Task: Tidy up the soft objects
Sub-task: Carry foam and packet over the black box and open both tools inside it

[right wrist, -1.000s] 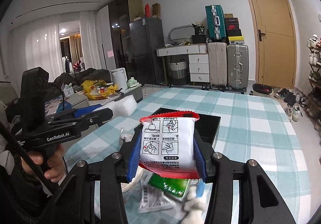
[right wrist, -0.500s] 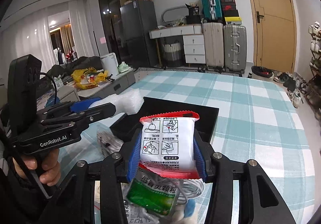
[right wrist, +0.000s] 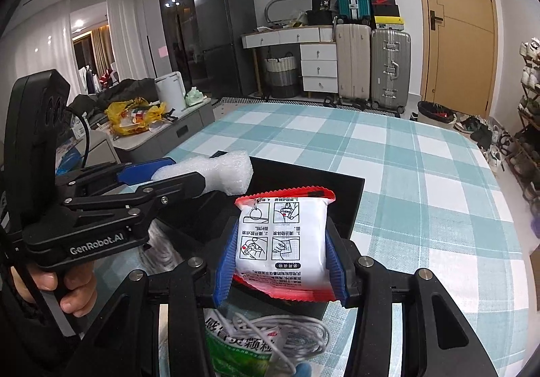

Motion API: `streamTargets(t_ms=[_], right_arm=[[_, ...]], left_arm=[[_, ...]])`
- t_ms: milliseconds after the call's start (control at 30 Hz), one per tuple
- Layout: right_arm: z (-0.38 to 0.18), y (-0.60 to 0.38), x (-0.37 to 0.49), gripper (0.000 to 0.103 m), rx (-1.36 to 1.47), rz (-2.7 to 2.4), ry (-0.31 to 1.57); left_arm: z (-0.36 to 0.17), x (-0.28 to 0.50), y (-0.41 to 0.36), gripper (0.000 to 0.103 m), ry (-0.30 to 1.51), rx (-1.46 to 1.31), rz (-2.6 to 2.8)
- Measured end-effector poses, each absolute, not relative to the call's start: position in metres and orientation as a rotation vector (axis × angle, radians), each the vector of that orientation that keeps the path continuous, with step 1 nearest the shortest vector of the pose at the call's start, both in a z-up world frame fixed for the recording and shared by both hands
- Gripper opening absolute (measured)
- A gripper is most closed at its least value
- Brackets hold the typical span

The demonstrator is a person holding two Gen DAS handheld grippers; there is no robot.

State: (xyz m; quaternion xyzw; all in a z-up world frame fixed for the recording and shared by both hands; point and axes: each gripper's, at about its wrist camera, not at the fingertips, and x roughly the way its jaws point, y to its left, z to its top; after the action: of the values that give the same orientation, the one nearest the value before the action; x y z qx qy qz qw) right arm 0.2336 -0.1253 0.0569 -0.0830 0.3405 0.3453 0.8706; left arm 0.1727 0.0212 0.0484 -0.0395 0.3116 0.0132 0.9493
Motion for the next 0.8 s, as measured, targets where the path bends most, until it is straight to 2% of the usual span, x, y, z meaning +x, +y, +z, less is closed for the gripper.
streamTargets(t_ms=[567, 667, 733, 767, 800], right_arm=[[0.053, -0.111, 0.243, 0.047, -0.230, 0.722, 0.686], [0.054, -0.112, 0.244, 0.052, -0.239, 0.708, 0.675], [0.056, -0.116, 0.242, 0.058, -0.240, 0.690, 0.659], [0.058, -0.119, 0.242, 0.064, -0.236, 0.684, 0.653], [0.060, -0.123, 0.240, 0.072, -0.229, 0.677, 0.647]], left_arm=[[0.037, 0.188, 0.022, 0.052, 0.664, -0.081, 0.006], [0.038, 0.186, 0.021, 0.053, 0.658, -0.084, -0.005], [0.040, 0.183, 0.020, 0.063, 0.648, -0.077, 0.000], [0.042, 0.182, 0.020, 0.074, 0.645, -0.077, 0.000], [0.043, 0.180, 0.020, 0.080, 0.639, -0.079, 0.002]])
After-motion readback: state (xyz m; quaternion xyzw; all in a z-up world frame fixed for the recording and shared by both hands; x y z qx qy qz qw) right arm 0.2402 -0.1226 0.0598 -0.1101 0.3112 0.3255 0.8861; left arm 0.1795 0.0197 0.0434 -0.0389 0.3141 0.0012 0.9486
